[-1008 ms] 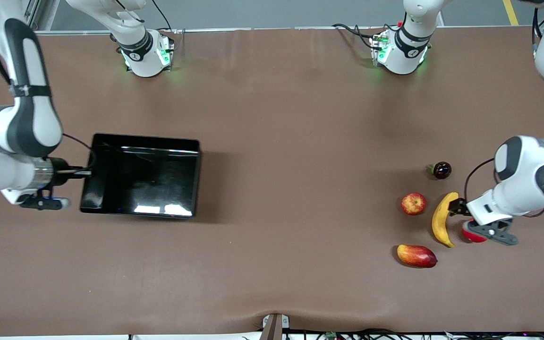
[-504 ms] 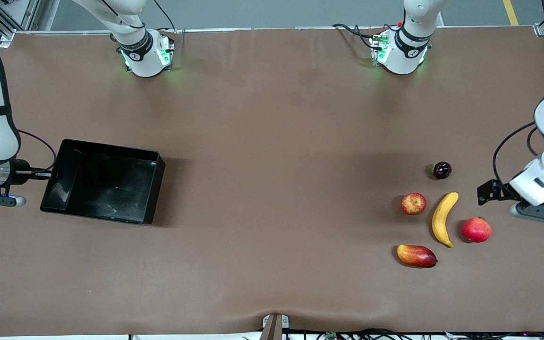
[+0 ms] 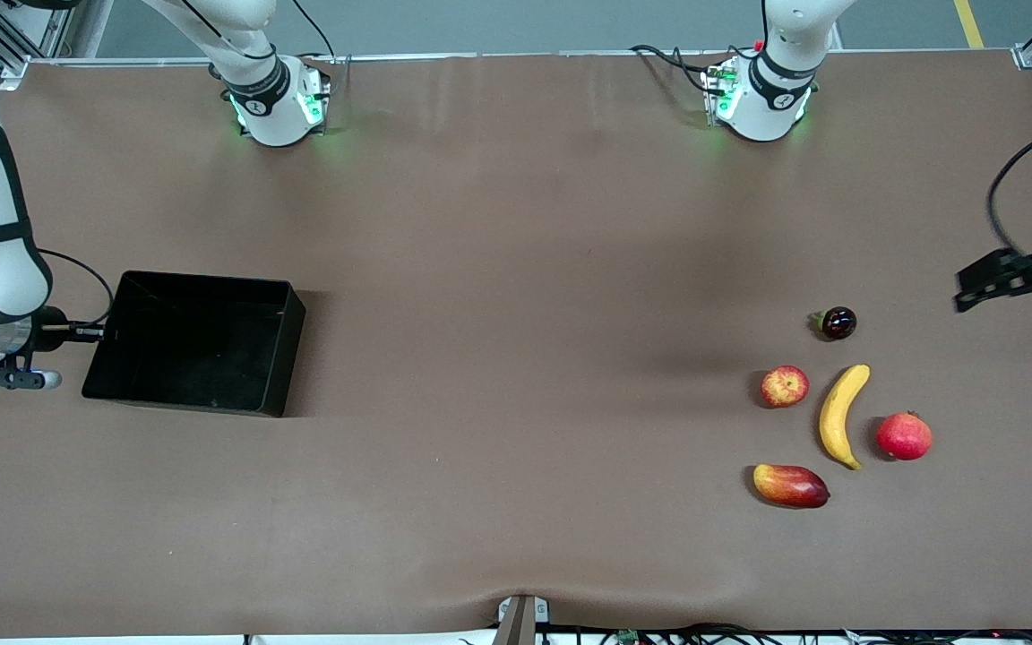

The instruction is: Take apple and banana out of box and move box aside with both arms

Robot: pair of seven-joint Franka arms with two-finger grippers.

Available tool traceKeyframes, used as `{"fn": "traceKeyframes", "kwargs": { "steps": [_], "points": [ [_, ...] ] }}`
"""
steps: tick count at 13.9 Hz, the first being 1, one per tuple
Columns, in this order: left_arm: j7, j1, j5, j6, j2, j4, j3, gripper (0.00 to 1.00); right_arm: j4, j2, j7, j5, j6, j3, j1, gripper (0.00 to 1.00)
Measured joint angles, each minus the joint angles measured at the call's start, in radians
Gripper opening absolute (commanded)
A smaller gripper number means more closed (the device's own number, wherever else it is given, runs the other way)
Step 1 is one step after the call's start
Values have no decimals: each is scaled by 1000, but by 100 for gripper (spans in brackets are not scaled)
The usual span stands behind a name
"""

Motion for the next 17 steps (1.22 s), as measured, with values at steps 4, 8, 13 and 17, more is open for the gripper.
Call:
{"fn": "traceKeyframes", "kwargs": {
  "steps": [4, 8, 13, 17],
  "points": [
    [19, 24, 12, -87, 1, 40, 14, 100, 234, -38, -61, 6, -324, 20, 18, 100],
    [61, 25, 15, -131, -2, 49, 9, 100, 508, -77, -64, -1, -501, 29, 142, 100],
    [43, -21, -7, -192, -77, 51, 33, 100, 696, -139, 34, -102, -637, 29, 289, 100],
    [12, -295, -81, -229, -118, 27, 348, 100, 588, -301, 250, -106, -684, 29, 328, 100]
  ]
}}
